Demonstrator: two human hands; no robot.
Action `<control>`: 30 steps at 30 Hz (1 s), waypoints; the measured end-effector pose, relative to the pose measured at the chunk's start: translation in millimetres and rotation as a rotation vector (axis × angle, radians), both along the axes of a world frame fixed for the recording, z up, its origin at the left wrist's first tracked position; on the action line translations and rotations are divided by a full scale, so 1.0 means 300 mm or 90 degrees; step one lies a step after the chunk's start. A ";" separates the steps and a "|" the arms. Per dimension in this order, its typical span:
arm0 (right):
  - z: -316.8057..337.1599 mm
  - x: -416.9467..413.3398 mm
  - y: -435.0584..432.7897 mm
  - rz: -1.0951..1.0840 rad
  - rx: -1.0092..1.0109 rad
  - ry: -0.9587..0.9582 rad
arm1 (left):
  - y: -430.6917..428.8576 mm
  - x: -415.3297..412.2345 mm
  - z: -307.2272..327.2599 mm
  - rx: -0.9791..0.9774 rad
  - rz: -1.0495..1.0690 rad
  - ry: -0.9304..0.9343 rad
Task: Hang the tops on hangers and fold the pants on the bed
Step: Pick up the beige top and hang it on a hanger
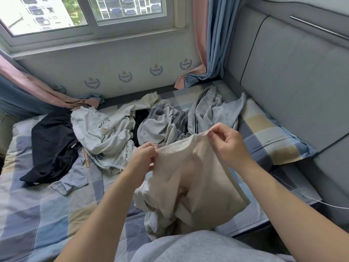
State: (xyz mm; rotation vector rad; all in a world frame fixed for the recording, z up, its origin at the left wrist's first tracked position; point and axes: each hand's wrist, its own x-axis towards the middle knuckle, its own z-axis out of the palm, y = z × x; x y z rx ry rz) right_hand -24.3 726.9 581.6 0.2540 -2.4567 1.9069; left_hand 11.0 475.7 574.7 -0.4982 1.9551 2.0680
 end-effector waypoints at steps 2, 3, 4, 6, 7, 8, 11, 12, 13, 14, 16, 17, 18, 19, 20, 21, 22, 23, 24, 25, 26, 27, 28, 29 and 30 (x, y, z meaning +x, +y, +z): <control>0.025 -0.002 0.008 0.023 -0.008 -0.005 | 0.020 0.002 -0.004 0.007 -0.008 -0.012; 0.037 0.000 0.010 0.034 -0.016 -0.009 | 0.033 0.004 -0.004 0.020 -0.008 -0.012; 0.050 0.001 0.012 0.039 -0.025 -0.011 | 0.046 0.004 -0.002 0.028 -0.011 -0.006; 0.077 0.005 0.016 0.047 -0.041 -0.014 | 0.071 0.006 0.001 -0.004 -0.031 0.025; 0.092 0.008 0.018 0.062 -0.042 -0.016 | 0.080 0.008 0.004 -0.045 -0.050 0.054; 0.107 0.012 0.019 0.086 -0.037 -0.020 | 0.087 0.011 0.010 -0.096 -0.081 0.089; 0.138 0.017 0.010 0.172 -0.002 -0.025 | 0.113 0.012 0.036 -0.170 -0.213 0.190; 0.144 0.020 0.003 0.192 0.001 -0.029 | 0.130 0.012 0.043 -0.150 -0.255 0.212; 0.146 0.022 -0.003 0.204 0.001 -0.032 | 0.149 0.009 0.045 -0.117 -0.283 0.234; 0.144 0.022 -0.008 0.209 0.000 -0.026 | 0.171 0.005 0.041 -0.101 -0.284 0.258; 0.130 0.020 -0.010 0.201 0.012 -0.004 | 0.211 0.004 0.049 -0.140 -0.223 0.302; 0.120 0.019 -0.007 0.197 0.025 -0.002 | 0.216 0.002 0.044 -0.171 -0.171 0.314; 0.104 0.017 0.000 0.197 0.050 -0.008 | 0.213 0.004 0.043 -0.186 -0.127 0.319; 0.085 0.014 0.012 0.196 0.089 -0.028 | 0.207 0.004 0.045 -0.186 -0.095 0.324; 0.061 0.011 0.025 0.196 0.146 -0.060 | 0.199 0.005 0.051 -0.174 -0.070 0.336; 0.034 0.011 0.035 0.200 0.208 -0.097 | 0.191 0.006 0.062 -0.155 -0.048 0.348; 0.001 0.012 0.043 0.213 0.251 -0.129 | 0.182 0.004 0.070 -0.132 -0.028 0.352; -0.036 0.016 0.049 0.230 0.261 -0.157 | 0.171 0.001 0.082 -0.116 -0.008 0.354; -0.078 0.021 0.051 0.245 0.266 -0.186 | 0.161 -0.002 0.094 -0.103 0.009 0.351; -0.120 0.024 0.052 0.255 0.287 -0.213 | 0.145 -0.006 0.103 -0.094 0.032 0.347; -0.161 0.028 0.056 0.261 0.323 -0.239 | 0.127 -0.010 0.109 -0.091 0.063 0.347; -0.201 0.033 0.066 0.259 0.355 -0.266 | 0.108 -0.015 0.113 -0.089 0.100 0.351; -0.236 0.039 0.078 0.251 0.384 -0.289 | 0.088 -0.017 0.117 -0.081 0.142 0.348; -0.261 0.043 0.090 0.233 0.396 -0.297 | 0.068 -0.023 0.114 -0.086 0.185 0.336; -0.272 0.047 0.100 0.210 0.388 -0.293 | 0.045 -0.030 0.106 -0.103 0.218 0.317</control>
